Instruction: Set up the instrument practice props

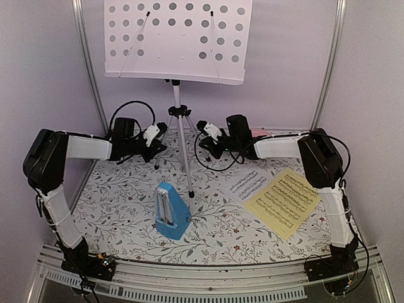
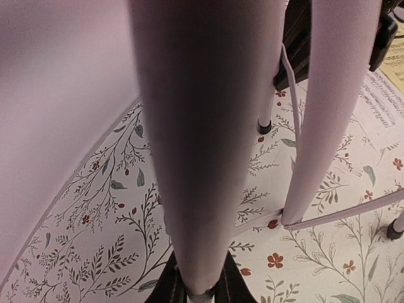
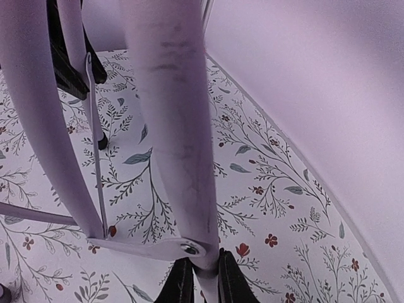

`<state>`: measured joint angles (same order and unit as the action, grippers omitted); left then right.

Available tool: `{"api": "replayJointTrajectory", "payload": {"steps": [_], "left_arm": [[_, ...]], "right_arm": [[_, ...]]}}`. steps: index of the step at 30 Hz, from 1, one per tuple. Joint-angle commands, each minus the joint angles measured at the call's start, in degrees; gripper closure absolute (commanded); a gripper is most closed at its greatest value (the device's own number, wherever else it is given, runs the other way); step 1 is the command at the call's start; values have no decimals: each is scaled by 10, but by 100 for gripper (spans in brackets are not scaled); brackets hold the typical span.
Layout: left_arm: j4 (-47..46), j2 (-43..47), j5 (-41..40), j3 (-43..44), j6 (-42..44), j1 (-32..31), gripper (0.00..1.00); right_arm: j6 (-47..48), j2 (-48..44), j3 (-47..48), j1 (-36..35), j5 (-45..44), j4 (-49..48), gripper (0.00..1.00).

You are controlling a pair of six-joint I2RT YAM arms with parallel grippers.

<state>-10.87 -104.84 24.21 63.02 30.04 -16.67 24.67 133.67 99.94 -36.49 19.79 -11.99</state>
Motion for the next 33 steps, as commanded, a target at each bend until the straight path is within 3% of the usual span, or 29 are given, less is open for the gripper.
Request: {"api": "replayJointTrajectory", "payload": {"steps": [1, 14, 33], "left_arm": [[-16, -15, -22, 27, 7, -6, 100], [-31, -55, -72, 77, 29, 4, 100], [-54, -174, -86, 187, 45, 24, 100]], "right_arm": [[-1, -61, -38, 23, -19, 2, 100], [24, -98, -82, 57, -50, 4, 100], [57, -83, -63, 110, -90, 13, 100]]}}
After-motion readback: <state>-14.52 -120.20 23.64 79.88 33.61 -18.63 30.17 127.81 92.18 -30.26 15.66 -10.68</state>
